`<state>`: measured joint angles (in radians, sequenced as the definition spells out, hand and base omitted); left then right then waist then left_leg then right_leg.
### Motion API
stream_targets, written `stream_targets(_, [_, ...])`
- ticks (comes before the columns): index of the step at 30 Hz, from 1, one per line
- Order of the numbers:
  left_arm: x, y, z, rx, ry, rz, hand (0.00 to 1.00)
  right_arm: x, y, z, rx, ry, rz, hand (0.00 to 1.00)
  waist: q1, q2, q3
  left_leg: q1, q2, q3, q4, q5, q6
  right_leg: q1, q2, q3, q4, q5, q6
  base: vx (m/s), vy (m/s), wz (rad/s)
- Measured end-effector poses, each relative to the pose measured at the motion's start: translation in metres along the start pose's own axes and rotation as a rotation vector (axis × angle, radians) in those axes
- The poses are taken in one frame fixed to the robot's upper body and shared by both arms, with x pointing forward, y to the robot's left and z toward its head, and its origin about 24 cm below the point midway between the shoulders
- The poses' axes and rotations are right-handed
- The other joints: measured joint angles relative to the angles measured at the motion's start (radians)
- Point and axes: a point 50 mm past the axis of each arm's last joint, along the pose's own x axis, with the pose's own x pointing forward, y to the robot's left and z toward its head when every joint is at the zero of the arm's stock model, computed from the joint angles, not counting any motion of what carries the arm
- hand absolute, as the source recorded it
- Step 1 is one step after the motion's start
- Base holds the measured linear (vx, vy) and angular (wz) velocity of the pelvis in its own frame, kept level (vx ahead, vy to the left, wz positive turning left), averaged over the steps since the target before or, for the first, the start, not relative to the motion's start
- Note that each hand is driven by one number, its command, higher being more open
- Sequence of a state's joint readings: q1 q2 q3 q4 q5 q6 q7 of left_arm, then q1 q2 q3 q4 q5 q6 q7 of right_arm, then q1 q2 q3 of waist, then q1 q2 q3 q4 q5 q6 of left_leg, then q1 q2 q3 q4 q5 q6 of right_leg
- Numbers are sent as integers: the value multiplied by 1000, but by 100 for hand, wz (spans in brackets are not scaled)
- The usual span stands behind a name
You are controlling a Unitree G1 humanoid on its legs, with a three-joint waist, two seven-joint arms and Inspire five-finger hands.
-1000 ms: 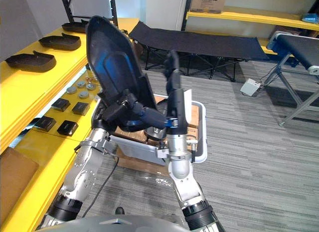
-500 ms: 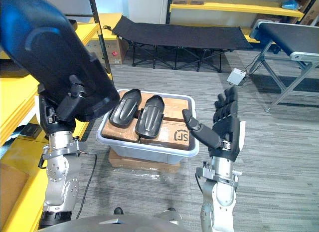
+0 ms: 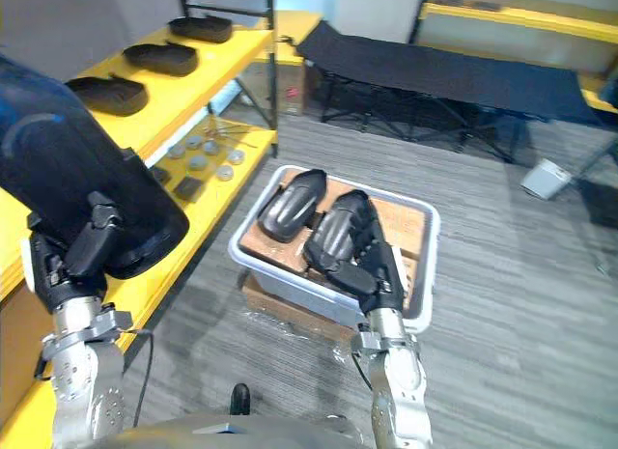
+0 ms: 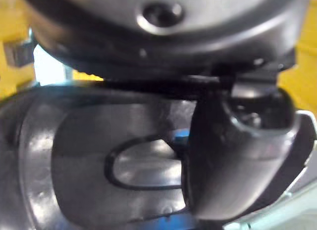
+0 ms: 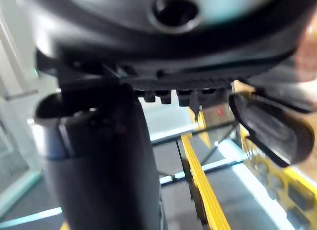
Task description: Walk over and take three plastic housings, then place them on the shelf
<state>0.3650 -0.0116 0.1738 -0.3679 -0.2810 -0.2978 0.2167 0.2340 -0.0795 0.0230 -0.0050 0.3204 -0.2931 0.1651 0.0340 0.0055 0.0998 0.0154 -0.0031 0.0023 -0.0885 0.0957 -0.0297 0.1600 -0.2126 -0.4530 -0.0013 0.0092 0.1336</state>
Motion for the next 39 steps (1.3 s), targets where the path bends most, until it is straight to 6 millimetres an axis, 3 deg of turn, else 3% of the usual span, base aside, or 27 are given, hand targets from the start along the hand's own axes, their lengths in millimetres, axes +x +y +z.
stream_targets(4, [-13, 26, 1, 64, 38, 103, 0, 20, 18, 9, 15, -53, 85, 100, 46, -2, 3, 10, -4, -41, 0, 6, -5, 36, 2, -41, 5, -12, -6, -39, -7, 35])
stream_targets(7, [-19, 35, -1, 100, 75, 123, 0, 22, 21, 10, 60, -63, 92, 100, 45, -6, 8, -10, -5, -43, 0, 3, 0, 46, 5, -91, 20, -46, -8, -77, -16, 59])
stream_targets(10, [-17, 28, -3, 103, 87, 33, 0, 19, 18, 8, 73, -56, 57, 100, 33, -21, 25, -54, 17, 29, 0, 21, 19, 59, 11, -187, 21, -58, -5, -74, -5, 99])
stream_targets(14, [-17, 19, -5, 75, 94, -66, 0, 15, 19, 4, 63, -38, 29, 100, 49, -5, 51, -88, 10, 28, 0, 69, 24, 59, 3, -229, 47, -61, -1, -16, 38, 54])
stream_targets(16, [-13, 13, -4, 53, 85, -109, 0, 11, 19, 2, 63, -29, 17, 100, 40, -11, 56, -89, -7, 1, 0, 65, 30, 49, -18, -159, 101, -94, -6, 23, 75, 50])
stream_targets(18, [-6, -6, -4, 13, 63, -215, 0, -2, 8, 2, 53, -18, -39, 100, 11, -6, 65, -83, -20, -27, 0, 65, 32, 23, -35, 28, 220, -116, -26, 34, 117, 105])
stream_targets(21, [-4, -14, -3, 16, 57, -300, 0, -9, 4, -1, 58, -4, -63, 100, -4, -9, 66, -77, -24, -40, 0, 68, 36, -31, -43, 136, 343, -172, -57, 31, 11, 49])
stream_targets(23, [-3, -14, -3, 24, 56, -304, 0, -7, 9, 2, 66, -16, -43, 100, -4, -29, 69, -80, -33, -31, 4, 73, 37, -32, -46, 148, 326, -196, -55, 32, -91, -5])
stream_targets(25, [-2, -19, -3, 8, 51, -301, 0, -5, 11, 9, 81, -55, -22, 100, -9, -27, 74, -121, -32, -30, 5, 99, 28, -34, -34, 155, 266, -208, -36, -28, -104, 4])
stream_targets(28, [-3, -29, -7, -38, 65, -316, 0, -6, 10, 10, 71, -58, -17, 100, -10, 17, 115, -146, -19, -34, 5, 117, 14, -35, -14, 153, 228, -223, 14, -130, -109, 6])
stream_targets(30, [-5, -33, -11, -66, 88, -322, 0, -8, 7, 10, 53, -45, -11, 100, -13, 41, 134, -154, -4, -28, 27, 115, 9, -33, 4, 148, 233, -224, 12, -104, -59, 3])
stream_targets(33, [-8, -35, -15, -72, 111, -332, 0, -11, 3, 10, 38, -41, -28, 100, -14, 40, 146, -182, 20, 11, 96, 61, -11, -32, 3, 126, 240, -234, -4, -87, -23, 11])
stream_targets(34, [-9, -34, -17, -69, 118, -330, 0, -11, 1, 11, 40, -53, -39, 100, -12, 21, 157, -208, 33, 53, 177, 32, 10, -28, -6, 127, 240, -239, -13, -13, 34, 2])
stream_targets(35, [-10, -33, -17, -66, 123, -323, 0, -11, 0, 12, 52, -64, -47, 100, -11, 32, 157, -222, 44, 75, 254, -2, 6, -12, -2, 128, 249, -251, -5, 13, 35, -3])
stream_targets(37, [-9, -30, -17, -61, 123, -309, 0, -11, 1, 12, 81, -75, -49, 100, -11, 17, 157, -226, 37, 81, 292, -29, 10, -4, -14, 128, 259, -258, 0, 48, 19, -1])
stream_targets(39, [-8, -30, -17, -61, 119, -302, 0, -9, 4, 14, 88, -100, -41, 100, -5, 15, 157, -279, 30, 85, 407, -103, 23, 0, -34, 127, 264, -270, 15, 76, 138, 4])
